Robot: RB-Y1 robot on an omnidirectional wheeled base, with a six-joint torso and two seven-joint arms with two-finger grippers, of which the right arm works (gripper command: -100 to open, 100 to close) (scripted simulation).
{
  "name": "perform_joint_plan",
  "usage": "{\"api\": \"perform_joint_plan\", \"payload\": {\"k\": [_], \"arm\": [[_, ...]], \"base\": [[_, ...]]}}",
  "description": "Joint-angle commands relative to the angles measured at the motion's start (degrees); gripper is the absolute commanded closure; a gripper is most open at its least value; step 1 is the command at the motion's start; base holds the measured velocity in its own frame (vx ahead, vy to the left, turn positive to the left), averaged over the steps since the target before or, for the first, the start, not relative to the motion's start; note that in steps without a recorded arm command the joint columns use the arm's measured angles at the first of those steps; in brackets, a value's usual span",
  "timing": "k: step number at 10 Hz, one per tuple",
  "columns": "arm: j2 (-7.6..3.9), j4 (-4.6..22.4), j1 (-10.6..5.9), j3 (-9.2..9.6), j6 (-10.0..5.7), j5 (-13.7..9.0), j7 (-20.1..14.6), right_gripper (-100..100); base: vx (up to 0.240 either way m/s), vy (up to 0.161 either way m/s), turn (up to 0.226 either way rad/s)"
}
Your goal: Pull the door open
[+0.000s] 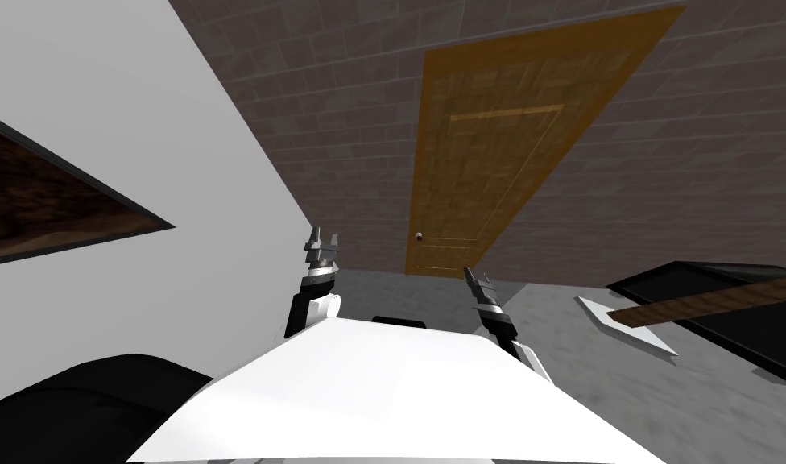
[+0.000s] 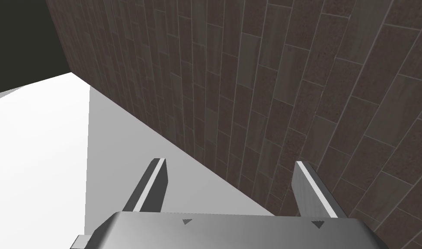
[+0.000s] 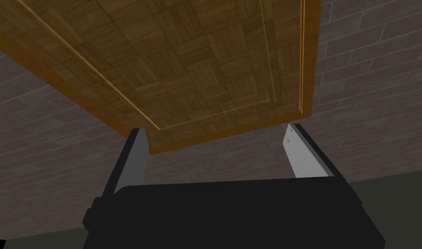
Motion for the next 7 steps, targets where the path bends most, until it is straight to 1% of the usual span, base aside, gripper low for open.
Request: {"api": "perform_joint_plan", "payload": {"k": [1, 7], "arm": [[0.27, 1.6, -0.51, -0.77, -0.36, 1.1, 1.7, -100], [1.12, 7.7, -2.27, -3.78, -2.08, 4.6, 7.5, -100]], "base": [[0.105, 0.04, 0.064], [0.113, 0.03, 0.067]]}}
